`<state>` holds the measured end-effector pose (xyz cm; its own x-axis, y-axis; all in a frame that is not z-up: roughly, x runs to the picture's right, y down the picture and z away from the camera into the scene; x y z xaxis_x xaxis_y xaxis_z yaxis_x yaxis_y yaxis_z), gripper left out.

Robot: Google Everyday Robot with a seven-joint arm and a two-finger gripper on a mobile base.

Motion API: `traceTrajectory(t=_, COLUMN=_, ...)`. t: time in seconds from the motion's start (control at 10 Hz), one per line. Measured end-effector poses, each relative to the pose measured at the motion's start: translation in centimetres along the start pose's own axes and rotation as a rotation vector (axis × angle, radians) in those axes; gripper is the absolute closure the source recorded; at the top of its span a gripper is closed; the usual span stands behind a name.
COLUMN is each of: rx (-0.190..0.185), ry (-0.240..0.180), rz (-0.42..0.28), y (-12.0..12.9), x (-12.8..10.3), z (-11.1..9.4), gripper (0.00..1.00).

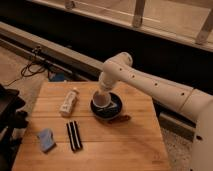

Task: Place the ceramic cup in the ceramic bowl

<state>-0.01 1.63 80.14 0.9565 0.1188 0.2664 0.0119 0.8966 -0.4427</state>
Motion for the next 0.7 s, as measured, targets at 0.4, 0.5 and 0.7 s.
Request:
traceTrajectory(t=0.4, rx=0.002, ry=0.066, rz=0.119, y=-0.2, x=5.3, z=-0.5, gripper=0.20)
traceTrajectory(t=0.5, rx=0.003, ry=0.071, rz=0.127, y=-0.3, x=5.4, z=-0.6, gripper=0.21)
traceTrajectory(t=0.7, rx=0.005, ry=0.070, rz=0.104, y=-0.2, x=4.4, z=-0.3, gripper=0.38)
